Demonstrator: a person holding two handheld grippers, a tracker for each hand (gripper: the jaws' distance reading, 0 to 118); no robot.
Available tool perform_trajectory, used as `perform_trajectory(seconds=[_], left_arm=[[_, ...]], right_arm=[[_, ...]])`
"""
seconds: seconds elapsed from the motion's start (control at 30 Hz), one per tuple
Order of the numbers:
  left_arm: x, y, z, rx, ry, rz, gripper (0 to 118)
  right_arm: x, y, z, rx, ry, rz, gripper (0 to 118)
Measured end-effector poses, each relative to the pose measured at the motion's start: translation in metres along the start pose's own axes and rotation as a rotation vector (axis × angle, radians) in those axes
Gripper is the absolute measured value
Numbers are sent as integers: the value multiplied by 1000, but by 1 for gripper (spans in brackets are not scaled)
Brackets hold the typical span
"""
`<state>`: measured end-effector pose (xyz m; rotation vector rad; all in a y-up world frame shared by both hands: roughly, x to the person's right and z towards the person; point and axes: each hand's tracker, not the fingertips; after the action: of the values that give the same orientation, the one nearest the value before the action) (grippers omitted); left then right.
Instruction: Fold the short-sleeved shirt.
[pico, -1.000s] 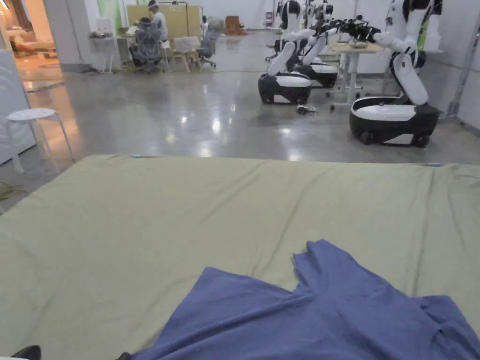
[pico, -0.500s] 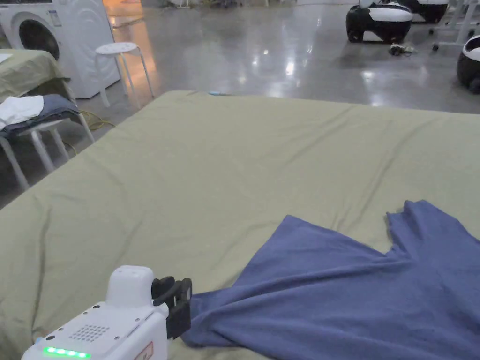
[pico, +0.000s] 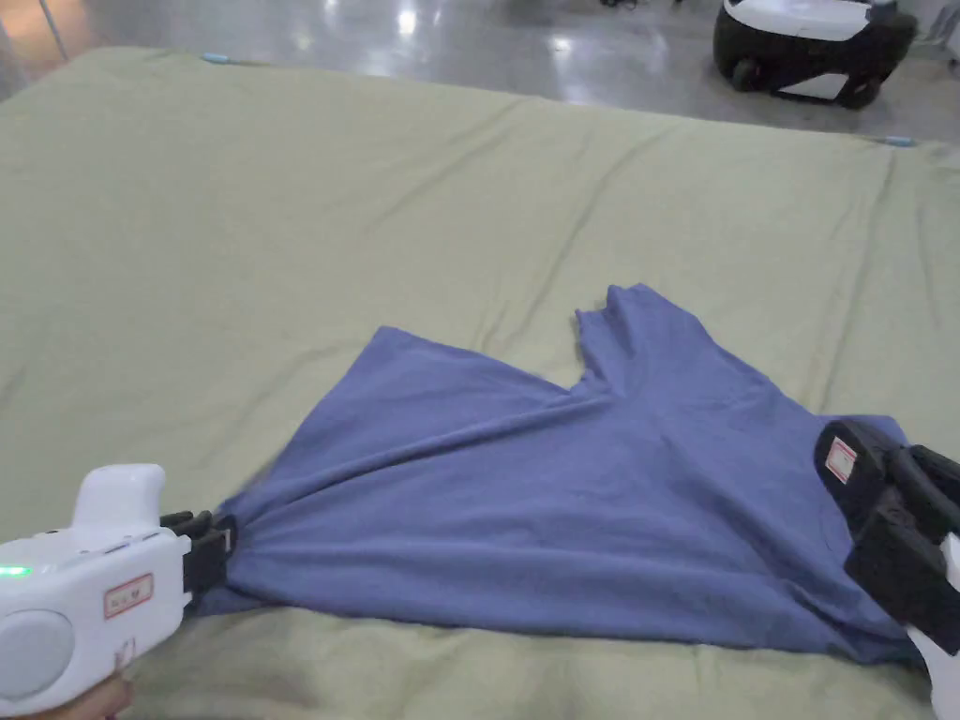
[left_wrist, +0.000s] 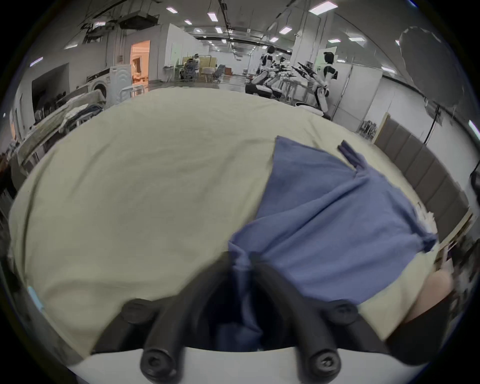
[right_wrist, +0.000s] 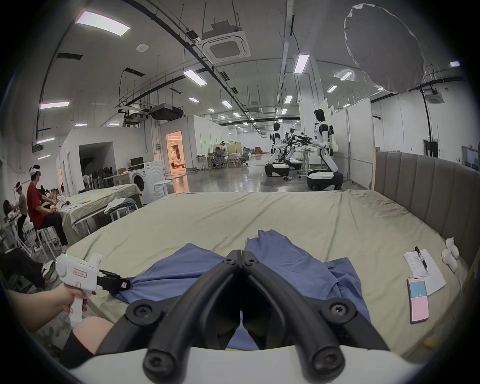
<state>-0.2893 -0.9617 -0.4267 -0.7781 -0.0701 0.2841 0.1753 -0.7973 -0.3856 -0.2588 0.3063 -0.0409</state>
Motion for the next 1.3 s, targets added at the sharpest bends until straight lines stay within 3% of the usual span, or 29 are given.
perform_trajectory(seconds=[0.13,0.57,0.73,0.8,0.87,0.97,1.0,1.1,1.13,1.3], left_arm=[[11,4,16,49,75,-70,2],[56,46,91,247,10,-136,2],[67,58,98,272,9,-153,2],[68,62,98,275,10,-162,2],[71,63,98,283,14,-168,2],[67,66,93,275,19,-173,2],[67,66,92,272,23,-175,2],[65,67,87,263,33,-177,2],[64,67,86,259,34,-177,2],[60,66,77,226,52,-188,2]], right_arm=[[12,6,-3,2,-2,-56,0],[89,57,-52,-14,15,-124,0],[112,58,-118,-190,63,-167,0],[122,51,-155,-281,24,-112,0],[126,41,-186,-320,-26,6,0],[139,16,-241,-488,-7,123,1],[141,8,-256,-530,-10,143,5],[155,-9,-300,-608,23,117,78],[159,-13,-312,-628,8,104,95],[182,-31,-350,-701,-59,82,95]])
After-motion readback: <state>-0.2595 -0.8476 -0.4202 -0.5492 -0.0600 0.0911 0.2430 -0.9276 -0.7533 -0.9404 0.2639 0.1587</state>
